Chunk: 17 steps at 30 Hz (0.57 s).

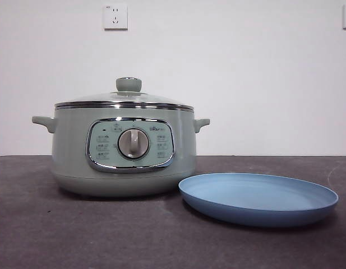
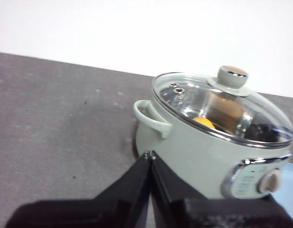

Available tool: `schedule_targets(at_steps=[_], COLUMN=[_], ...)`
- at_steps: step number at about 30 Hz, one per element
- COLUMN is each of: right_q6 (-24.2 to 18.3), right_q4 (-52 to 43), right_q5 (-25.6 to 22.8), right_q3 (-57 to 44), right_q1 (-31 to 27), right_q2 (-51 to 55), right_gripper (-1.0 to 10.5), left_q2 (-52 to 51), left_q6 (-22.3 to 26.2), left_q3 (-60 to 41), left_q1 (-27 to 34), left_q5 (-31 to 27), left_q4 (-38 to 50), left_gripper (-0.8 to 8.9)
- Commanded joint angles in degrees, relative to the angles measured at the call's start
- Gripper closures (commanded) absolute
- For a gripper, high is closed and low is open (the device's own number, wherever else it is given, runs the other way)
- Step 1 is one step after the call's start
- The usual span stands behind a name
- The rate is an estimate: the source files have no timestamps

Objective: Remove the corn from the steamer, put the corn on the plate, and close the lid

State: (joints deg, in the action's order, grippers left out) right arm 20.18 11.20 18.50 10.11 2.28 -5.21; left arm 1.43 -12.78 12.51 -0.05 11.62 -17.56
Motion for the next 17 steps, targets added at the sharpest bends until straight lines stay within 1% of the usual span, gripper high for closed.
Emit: schedule_targets(at_steps=[1, 4, 7, 10, 13, 17], right_q6=[0.61, -1.53, -5.92, -11.52, -16.68, -23.69], right_q4=[0.11, 2.73, 7.37, 13.77, 20.61, 30.56], right_q5=[2.84, 6.08, 10.16, 14.69, 17.20, 19.21], right_q3=[4.07, 9.77, 16.48, 23.89, 30.67, 39.54], right_q1=[0.13, 0.17, 0.50, 1.01, 1.62, 2.62], right_q2=[-3.83, -9.53, -15.82, -22.14, -27.45, -33.64], right_gripper=[9.6, 9.6, 9.6, 9.6, 9.6, 9.6], left_q2=[1.27, 3.76, 7.15, 11.04, 14.40, 18.60], left_q6=[-0.96, -0.94, -0.70, -0.28, 0.92, 2.40], left_q3=[3.28, 7.56, 11.98, 16.57, 20.48, 25.57], left_q1=[0.11, 0.11, 0.09, 0.09, 0.09, 0.09], left_q5=[2.67, 5.88, 9.44, 13.16, 16.76, 20.90], left_q4=[-1.51, -3.76, -6.23, -8.39, -10.03, -13.42], left_gripper=[8.21, 8.21, 8.21, 8.21, 8.21, 8.21])
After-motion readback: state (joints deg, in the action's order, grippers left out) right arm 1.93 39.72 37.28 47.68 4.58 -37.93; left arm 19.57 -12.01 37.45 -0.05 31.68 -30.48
